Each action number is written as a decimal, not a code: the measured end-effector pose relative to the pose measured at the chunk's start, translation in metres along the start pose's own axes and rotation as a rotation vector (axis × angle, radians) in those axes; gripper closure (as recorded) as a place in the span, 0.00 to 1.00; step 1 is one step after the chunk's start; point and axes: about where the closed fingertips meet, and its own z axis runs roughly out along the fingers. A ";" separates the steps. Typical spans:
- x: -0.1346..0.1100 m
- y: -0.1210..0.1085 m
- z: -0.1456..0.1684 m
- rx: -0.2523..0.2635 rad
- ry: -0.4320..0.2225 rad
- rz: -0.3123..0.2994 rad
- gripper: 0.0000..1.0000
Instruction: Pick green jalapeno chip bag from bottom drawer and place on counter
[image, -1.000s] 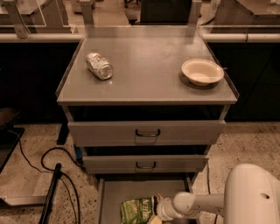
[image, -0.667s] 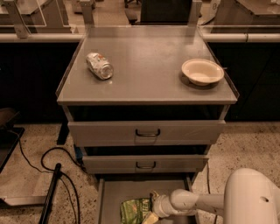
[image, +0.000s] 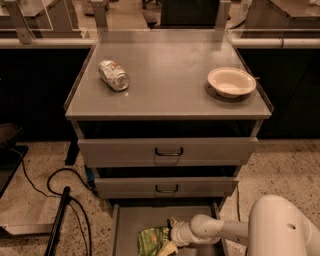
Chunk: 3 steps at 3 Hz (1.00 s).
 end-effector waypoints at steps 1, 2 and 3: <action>0.009 0.002 0.015 -0.017 0.013 0.011 0.00; 0.020 0.003 0.032 -0.026 0.030 0.042 0.00; 0.020 0.003 0.032 -0.026 0.030 0.042 0.00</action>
Offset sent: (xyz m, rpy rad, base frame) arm -0.0018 0.0048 -0.0389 -0.0079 0.0454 0.0038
